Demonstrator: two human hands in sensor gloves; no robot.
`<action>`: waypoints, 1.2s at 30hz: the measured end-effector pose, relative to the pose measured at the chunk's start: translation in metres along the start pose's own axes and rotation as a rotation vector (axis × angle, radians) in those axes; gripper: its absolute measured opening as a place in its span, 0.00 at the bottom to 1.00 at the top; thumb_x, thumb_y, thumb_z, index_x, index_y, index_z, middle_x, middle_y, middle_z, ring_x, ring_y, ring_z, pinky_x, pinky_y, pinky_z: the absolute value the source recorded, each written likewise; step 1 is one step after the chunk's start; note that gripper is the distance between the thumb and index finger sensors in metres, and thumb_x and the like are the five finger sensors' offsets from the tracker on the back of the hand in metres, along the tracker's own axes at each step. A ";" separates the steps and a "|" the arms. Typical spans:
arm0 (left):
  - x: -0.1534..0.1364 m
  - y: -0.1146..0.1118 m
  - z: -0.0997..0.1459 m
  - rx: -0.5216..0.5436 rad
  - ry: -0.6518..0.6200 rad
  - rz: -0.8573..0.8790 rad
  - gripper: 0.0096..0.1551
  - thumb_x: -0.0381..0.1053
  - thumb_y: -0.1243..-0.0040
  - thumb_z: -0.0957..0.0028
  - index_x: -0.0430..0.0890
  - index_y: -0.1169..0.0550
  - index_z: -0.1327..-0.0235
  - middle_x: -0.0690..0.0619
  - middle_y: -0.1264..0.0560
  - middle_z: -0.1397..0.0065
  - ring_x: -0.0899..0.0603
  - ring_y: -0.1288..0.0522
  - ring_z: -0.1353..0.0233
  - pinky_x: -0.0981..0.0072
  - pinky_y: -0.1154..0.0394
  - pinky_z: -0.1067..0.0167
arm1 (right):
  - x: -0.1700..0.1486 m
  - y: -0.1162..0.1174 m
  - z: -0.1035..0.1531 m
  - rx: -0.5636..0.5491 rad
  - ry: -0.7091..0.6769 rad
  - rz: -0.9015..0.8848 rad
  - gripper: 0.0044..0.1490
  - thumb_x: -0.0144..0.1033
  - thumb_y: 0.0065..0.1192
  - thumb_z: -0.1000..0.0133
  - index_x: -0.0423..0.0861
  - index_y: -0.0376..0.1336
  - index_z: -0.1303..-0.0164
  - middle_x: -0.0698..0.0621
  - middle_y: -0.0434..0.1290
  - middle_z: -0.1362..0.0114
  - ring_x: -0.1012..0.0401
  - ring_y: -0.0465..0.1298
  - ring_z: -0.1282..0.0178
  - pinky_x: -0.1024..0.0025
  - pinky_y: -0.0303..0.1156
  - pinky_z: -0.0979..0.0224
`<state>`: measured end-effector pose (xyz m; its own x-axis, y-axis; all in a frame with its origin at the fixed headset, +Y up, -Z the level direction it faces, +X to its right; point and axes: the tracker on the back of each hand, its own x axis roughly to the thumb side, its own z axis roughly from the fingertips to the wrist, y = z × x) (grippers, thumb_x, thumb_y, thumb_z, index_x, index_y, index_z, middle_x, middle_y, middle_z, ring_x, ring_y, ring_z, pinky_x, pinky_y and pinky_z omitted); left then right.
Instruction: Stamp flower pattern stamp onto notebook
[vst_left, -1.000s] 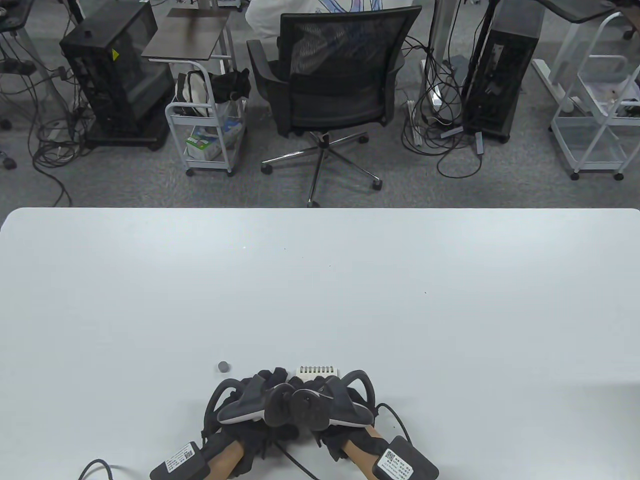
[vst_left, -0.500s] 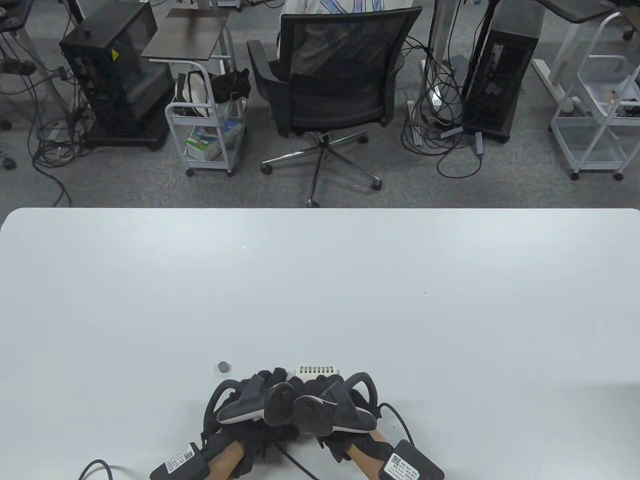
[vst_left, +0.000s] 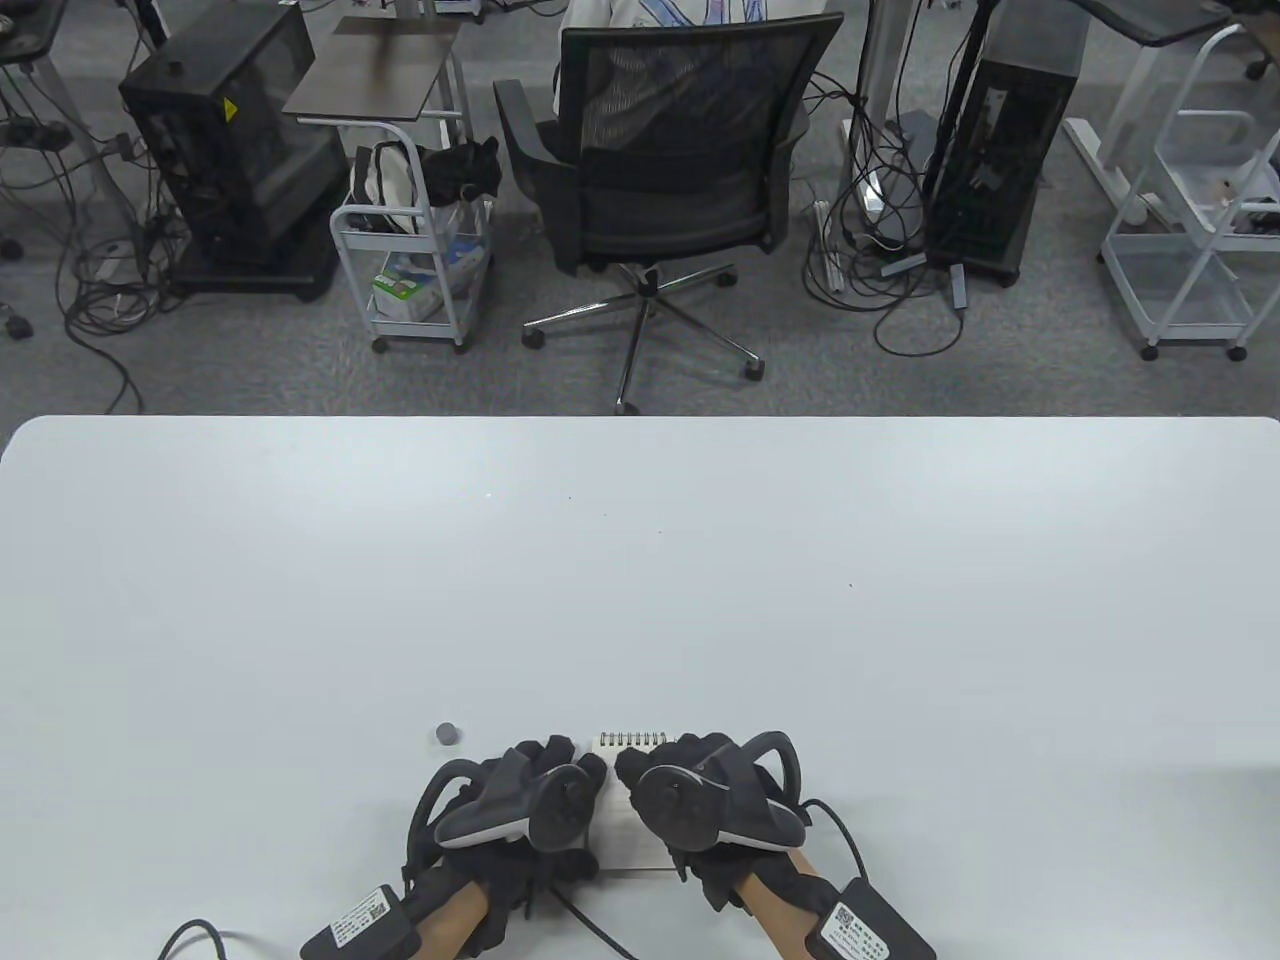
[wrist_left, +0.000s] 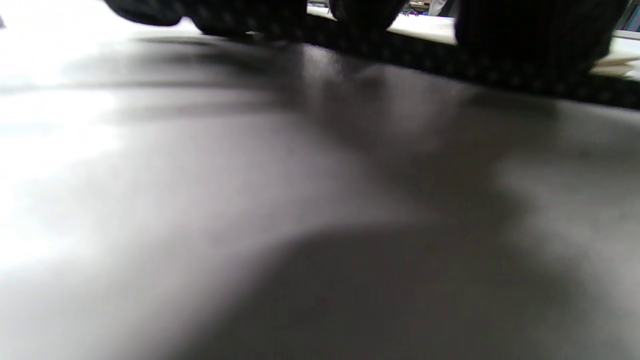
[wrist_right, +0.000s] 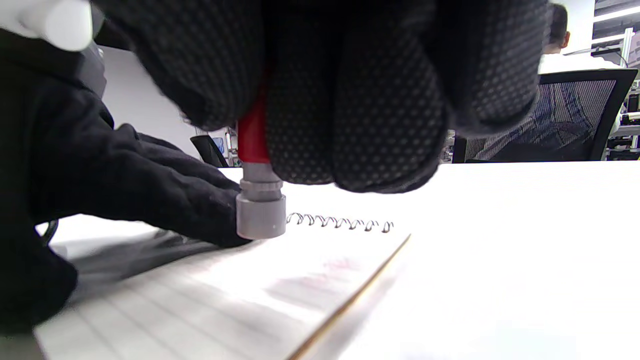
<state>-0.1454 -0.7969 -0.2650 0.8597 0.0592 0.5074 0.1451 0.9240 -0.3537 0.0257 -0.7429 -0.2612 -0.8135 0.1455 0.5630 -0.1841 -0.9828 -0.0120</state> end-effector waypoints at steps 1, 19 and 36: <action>0.000 0.000 0.000 -0.001 0.000 0.000 0.55 0.70 0.44 0.63 0.50 0.46 0.24 0.40 0.51 0.18 0.29 0.49 0.22 0.33 0.45 0.33 | 0.000 0.001 0.000 0.002 -0.001 0.000 0.27 0.37 0.71 0.54 0.48 0.73 0.44 0.42 0.81 0.49 0.50 0.85 0.57 0.46 0.77 0.41; 0.000 0.000 0.000 0.001 0.002 0.003 0.55 0.70 0.44 0.63 0.50 0.46 0.24 0.39 0.51 0.19 0.29 0.49 0.22 0.33 0.45 0.33 | 0.008 0.012 -0.004 0.040 -0.019 0.011 0.27 0.37 0.70 0.53 0.49 0.72 0.43 0.42 0.81 0.49 0.50 0.85 0.56 0.46 0.76 0.41; 0.000 -0.001 -0.001 -0.001 0.000 0.001 0.55 0.70 0.44 0.63 0.50 0.46 0.24 0.39 0.51 0.19 0.29 0.49 0.22 0.33 0.45 0.33 | 0.017 0.017 -0.004 0.064 0.001 0.027 0.27 0.34 0.69 0.53 0.46 0.72 0.42 0.40 0.81 0.48 0.48 0.85 0.55 0.45 0.76 0.39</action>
<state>-0.1450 -0.7977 -0.2652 0.8599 0.0604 0.5068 0.1443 0.9237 -0.3549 0.0064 -0.7567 -0.2555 -0.8185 0.1186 0.5622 -0.1261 -0.9917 0.0256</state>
